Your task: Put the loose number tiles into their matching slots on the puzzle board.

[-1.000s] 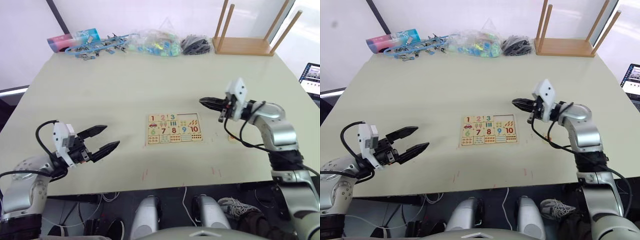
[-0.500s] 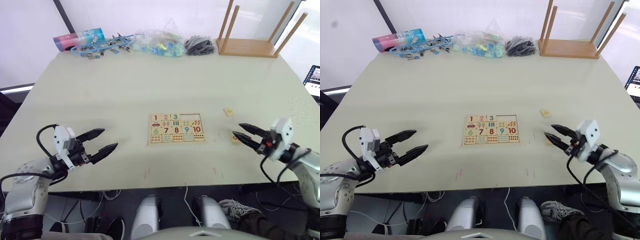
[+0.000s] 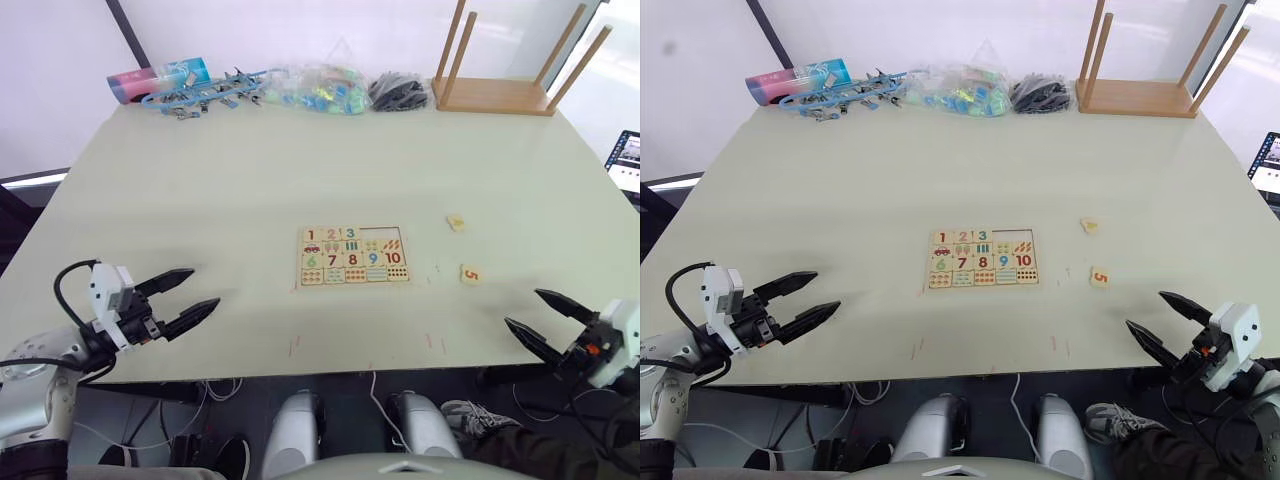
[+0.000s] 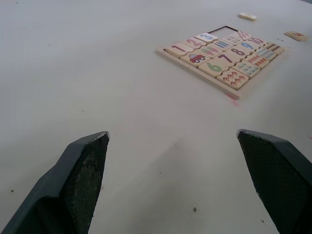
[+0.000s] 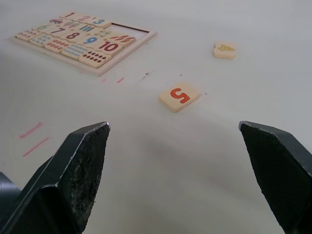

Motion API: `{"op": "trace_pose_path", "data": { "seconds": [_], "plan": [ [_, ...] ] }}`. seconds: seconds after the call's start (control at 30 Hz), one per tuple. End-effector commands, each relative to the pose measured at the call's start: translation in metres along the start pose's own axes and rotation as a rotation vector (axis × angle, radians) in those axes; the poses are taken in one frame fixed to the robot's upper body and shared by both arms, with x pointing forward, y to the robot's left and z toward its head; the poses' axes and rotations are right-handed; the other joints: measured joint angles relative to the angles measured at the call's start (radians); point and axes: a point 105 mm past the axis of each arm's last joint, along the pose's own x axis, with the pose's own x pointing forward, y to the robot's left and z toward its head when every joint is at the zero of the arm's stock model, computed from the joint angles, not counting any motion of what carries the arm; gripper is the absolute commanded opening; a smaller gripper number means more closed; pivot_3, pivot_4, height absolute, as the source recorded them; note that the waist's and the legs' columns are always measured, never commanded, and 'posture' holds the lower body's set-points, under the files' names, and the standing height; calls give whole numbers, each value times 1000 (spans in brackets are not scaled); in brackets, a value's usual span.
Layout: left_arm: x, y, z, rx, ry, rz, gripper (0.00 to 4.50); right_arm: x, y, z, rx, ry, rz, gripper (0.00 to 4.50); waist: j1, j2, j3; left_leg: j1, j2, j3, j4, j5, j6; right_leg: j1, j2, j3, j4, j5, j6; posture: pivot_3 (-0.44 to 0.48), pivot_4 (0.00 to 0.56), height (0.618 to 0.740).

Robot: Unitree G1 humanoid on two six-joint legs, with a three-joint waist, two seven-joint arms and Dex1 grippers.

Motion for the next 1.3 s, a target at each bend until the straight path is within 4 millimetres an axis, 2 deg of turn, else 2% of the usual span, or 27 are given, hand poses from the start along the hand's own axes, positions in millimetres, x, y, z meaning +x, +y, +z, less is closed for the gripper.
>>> {"op": "trace_pose_path", "data": {
  "seconds": [0.03, 0.37, 1.3],
  "plan": [
    [-10, 5, 12, 41, -23, 17, 4500, -9, -6, 7, -25, -31, -44, 4439, 0, 0, 0, 0, 0, 0, 0, 0, 0, 0, 0, 0, 0, 0, 0, 0, 150, 737],
    [-10, 7, 11, 38, -25, 15, 4500, -2, -7, 13, -35, -44, -58, 4439, 2, 0, 0, 0, -1, 0, 0, 0, 0, 0, -2, -1, 0, 0, 0, 0, 150, 737],
    [-9, 4, 7, 26, -44, -3, 4500, -1, -11, 15, -67, -42, -64, 4439, 2, 0, 0, -1, -2, 0, 0, 0, 0, 0, -2, -1, 0, 0, 0, 0, 150, 737]
  ]
}}
